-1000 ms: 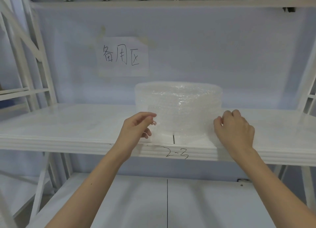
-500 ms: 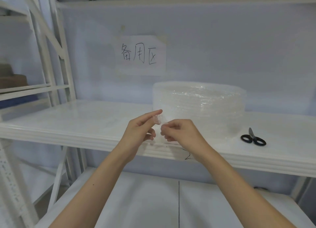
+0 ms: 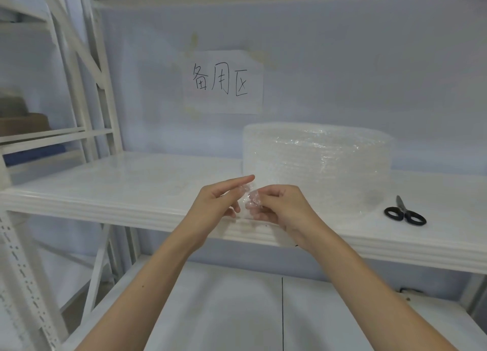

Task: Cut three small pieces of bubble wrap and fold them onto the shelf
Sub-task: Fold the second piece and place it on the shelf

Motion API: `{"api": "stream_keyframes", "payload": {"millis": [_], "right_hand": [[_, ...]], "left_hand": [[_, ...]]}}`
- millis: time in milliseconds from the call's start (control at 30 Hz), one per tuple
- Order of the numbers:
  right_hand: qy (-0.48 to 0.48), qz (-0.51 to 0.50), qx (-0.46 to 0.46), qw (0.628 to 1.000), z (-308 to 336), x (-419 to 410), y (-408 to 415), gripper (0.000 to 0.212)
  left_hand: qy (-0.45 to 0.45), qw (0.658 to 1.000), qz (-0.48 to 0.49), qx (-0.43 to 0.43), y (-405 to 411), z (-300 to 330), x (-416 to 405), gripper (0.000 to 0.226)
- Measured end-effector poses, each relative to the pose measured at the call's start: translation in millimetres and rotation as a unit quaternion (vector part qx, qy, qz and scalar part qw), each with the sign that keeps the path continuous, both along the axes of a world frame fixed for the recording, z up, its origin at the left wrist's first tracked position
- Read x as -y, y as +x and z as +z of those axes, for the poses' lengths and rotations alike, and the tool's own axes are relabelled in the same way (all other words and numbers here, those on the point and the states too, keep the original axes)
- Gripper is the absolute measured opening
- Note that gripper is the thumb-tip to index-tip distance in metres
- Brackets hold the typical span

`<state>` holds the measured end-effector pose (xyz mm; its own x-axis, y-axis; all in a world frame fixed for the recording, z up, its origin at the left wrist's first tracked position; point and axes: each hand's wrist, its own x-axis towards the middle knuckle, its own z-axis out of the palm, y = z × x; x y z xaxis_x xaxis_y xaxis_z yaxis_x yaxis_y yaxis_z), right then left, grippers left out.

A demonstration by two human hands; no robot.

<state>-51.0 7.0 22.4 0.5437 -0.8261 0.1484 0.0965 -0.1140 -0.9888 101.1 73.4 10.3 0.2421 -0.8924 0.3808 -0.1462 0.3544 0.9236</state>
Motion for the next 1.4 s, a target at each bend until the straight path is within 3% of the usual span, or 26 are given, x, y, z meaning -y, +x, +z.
{"api": "stream_keyframes", "payload": {"millis": [500,1000,1400], "right_hand": [[-0.002,0.041,-0.029,0.999,-5,1,-5,0.012],[0.025,0.027,0.015,0.999,-3,0,-1,0.016],[0.040,0.022,0.036,0.998,-2,-3,3,0.024]], "left_hand": [[-0.032,0.998,0.041,-0.039,-1,-4,9,0.032],[-0.041,0.999,0.028,0.018,0,-7,9,0.036],[-0.030,0.999,0.027,-0.005,1,-11,9,0.038]]}}
